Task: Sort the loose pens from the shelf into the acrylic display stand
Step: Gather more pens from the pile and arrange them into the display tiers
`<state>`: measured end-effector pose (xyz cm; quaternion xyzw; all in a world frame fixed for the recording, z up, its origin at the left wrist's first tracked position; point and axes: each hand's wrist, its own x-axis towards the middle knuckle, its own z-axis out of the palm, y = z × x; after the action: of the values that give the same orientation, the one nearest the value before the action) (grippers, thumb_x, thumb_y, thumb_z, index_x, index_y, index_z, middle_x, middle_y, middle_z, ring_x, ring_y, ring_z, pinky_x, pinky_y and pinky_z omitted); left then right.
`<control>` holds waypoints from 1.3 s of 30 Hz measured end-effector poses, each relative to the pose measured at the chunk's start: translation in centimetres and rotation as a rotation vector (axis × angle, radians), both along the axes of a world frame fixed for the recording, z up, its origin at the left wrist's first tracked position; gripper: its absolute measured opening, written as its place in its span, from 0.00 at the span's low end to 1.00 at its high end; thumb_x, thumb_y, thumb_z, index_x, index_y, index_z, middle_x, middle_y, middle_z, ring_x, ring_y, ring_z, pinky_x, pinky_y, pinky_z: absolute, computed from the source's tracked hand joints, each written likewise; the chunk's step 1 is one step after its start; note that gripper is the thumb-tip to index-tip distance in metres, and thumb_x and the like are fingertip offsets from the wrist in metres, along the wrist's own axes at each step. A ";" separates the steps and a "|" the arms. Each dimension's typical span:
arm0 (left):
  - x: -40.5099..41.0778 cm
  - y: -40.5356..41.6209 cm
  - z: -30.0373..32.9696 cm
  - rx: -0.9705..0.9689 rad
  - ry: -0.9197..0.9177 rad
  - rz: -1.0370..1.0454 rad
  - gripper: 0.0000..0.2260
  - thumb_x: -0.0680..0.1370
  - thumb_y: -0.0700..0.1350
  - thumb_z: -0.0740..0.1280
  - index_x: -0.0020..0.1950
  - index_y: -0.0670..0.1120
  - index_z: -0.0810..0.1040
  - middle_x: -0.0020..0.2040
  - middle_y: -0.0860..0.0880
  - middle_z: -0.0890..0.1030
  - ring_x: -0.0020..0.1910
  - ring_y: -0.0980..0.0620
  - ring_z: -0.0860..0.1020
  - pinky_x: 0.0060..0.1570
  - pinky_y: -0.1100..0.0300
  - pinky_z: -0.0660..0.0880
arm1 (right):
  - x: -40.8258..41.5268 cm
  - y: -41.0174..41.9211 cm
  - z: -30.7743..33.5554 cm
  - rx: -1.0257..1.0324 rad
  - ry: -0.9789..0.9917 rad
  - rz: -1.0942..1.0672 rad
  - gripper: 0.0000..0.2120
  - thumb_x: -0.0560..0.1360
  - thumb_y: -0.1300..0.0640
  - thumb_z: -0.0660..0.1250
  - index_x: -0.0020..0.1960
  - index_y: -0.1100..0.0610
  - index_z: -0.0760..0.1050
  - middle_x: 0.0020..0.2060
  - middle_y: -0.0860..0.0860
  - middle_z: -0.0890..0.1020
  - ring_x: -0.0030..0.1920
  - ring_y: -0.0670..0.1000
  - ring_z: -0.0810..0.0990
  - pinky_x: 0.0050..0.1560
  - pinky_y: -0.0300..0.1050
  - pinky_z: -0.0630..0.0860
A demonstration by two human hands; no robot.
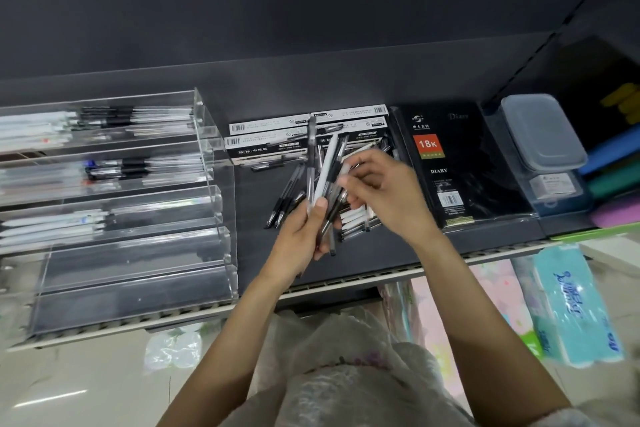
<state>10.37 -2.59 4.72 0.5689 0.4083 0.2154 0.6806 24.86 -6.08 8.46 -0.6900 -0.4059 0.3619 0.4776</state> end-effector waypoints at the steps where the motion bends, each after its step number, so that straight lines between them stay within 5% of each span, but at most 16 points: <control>1: -0.1 0.0 -0.1 -0.006 0.010 -0.030 0.12 0.83 0.48 0.53 0.51 0.44 0.73 0.36 0.51 0.78 0.23 0.58 0.67 0.22 0.66 0.64 | 0.4 0.2 0.2 0.009 0.014 -0.024 0.08 0.73 0.63 0.71 0.47 0.52 0.74 0.36 0.50 0.81 0.30 0.47 0.80 0.34 0.40 0.77; 9: 0.7 -0.3 -0.3 -0.122 -0.076 0.027 0.16 0.82 0.49 0.54 0.55 0.37 0.73 0.31 0.53 0.73 0.22 0.58 0.62 0.21 0.68 0.58 | 1.2 1.0 0.3 -0.019 0.276 -0.029 0.15 0.73 0.60 0.70 0.57 0.57 0.73 0.40 0.48 0.77 0.28 0.42 0.74 0.28 0.35 0.69; 12: 1.0 -0.5 -0.3 -0.082 -0.076 -0.027 0.14 0.82 0.49 0.54 0.51 0.40 0.72 0.32 0.53 0.75 0.21 0.58 0.63 0.21 0.67 0.61 | 0.2 1.0 -0.6 -0.121 0.239 0.045 0.11 0.71 0.54 0.72 0.53 0.54 0.78 0.40 0.48 0.82 0.36 0.42 0.79 0.38 0.37 0.72; 16: 0.5 -0.6 -0.2 -0.095 -0.074 -0.240 0.18 0.82 0.49 0.54 0.55 0.37 0.74 0.30 0.52 0.79 0.24 0.55 0.71 0.27 0.64 0.70 | 0.3 1.1 -0.4 -0.167 0.265 0.062 0.08 0.72 0.51 0.71 0.49 0.52 0.81 0.39 0.53 0.83 0.38 0.49 0.79 0.38 0.42 0.72; 21: 0.0 -0.2 0.5 -0.209 -0.061 -0.375 0.15 0.79 0.51 0.56 0.59 0.45 0.75 0.51 0.49 0.84 0.37 0.52 0.81 0.39 0.61 0.77 | 1.2 1.0 -0.2 -0.187 0.224 0.190 0.07 0.73 0.54 0.70 0.48 0.56 0.80 0.37 0.48 0.84 0.42 0.46 0.82 0.44 0.36 0.76; 26: 0.1 0.3 1.2 -0.203 0.033 -0.446 0.10 0.78 0.46 0.63 0.59 0.50 0.75 0.53 0.54 0.83 0.40 0.50 0.84 0.41 0.60 0.79 | 1.2 0.6 -0.7 -0.142 0.181 0.154 0.01 0.72 0.55 0.71 0.43 0.51 0.80 0.35 0.43 0.83 0.40 0.41 0.81 0.42 0.34 0.75; 30: 0.1 0.9 1.3 -0.118 0.221 -0.427 0.12 0.76 0.45 0.69 0.56 0.41 0.79 0.48 0.44 0.85 0.39 0.46 0.84 0.46 0.56 0.80 | 0.6 0.1 -1.5 -0.071 0.197 0.090 0.01 0.72 0.57 0.72 0.43 0.52 0.80 0.39 0.47 0.84 0.42 0.44 0.82 0.47 0.39 0.77; 34: 0.0 1.0 1.7 0.167 0.457 -0.437 0.10 0.75 0.52 0.69 0.47 0.46 0.83 0.37 0.46 0.85 0.37 0.54 0.83 0.53 0.53 0.77 | -0.2 0.1 -1.9 -0.041 0.093 0.048 0.04 0.72 0.56 0.71 0.40 0.56 0.81 0.35 0.51 0.84 0.36 0.48 0.82 0.38 0.43 0.77; 37: -0.7 0.6 2.0 0.215 0.517 -0.422 0.12 0.75 0.58 0.65 0.46 0.53 0.84 0.38 0.52 0.85 0.39 0.55 0.82 0.54 0.51 0.76 | -0.7 0.1 -1.9 -0.042 0.085 0.076 0.17 0.73 0.57 0.71 0.27 0.51 0.73 0.19 0.41 0.75 0.22 0.40 0.73 0.27 0.33 0.67; 39: -1.4 0.1 1.9 0.168 0.437 -0.336 0.13 0.76 0.56 0.64 0.47 0.51 0.84 0.42 0.55 0.85 0.45 0.51 0.82 0.56 0.50 0.75 | -1.3 0.4 -2.0 -0.040 0.099 0.122 0.16 0.72 0.53 0.71 0.28 0.54 0.73 0.21 0.43 0.77 0.24 0.42 0.75 0.28 0.38 0.70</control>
<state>9.01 -2.53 6.64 0.7160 0.4258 0.0051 0.5532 23.59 -5.68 6.47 -0.6547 -0.4159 0.4319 0.4602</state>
